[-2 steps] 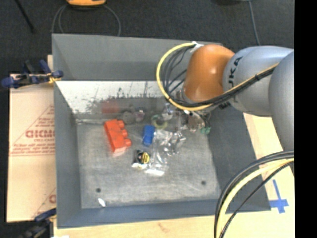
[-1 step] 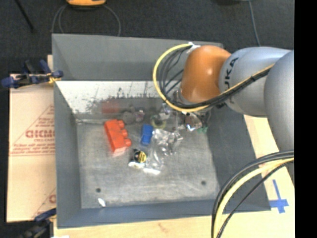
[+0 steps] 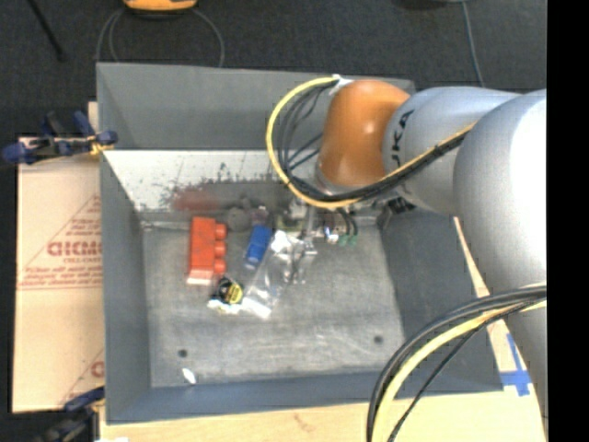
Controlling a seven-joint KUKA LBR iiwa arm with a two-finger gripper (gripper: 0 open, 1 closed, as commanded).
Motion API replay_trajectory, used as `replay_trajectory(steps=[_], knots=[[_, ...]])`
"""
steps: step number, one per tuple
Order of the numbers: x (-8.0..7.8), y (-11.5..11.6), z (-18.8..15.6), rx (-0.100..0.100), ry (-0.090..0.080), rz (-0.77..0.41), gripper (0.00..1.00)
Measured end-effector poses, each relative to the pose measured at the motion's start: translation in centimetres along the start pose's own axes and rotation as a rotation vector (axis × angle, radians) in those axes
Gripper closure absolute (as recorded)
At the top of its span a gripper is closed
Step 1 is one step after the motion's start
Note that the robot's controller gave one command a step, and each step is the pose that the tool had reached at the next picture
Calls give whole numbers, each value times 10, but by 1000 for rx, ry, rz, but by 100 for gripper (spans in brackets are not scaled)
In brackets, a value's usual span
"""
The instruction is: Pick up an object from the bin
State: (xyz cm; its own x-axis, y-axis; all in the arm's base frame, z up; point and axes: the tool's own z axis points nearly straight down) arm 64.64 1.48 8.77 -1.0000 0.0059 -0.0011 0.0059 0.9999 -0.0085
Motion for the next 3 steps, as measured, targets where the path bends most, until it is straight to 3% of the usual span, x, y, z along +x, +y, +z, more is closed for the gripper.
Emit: replay_trajectory(steps=[1, 2, 3], knots=[[1, -5, 5, 6, -22, -212, 0], [-4, 0, 2, 0, -49, -214, 100], [-11, 23, -120, -6, -15, -389, 100]])
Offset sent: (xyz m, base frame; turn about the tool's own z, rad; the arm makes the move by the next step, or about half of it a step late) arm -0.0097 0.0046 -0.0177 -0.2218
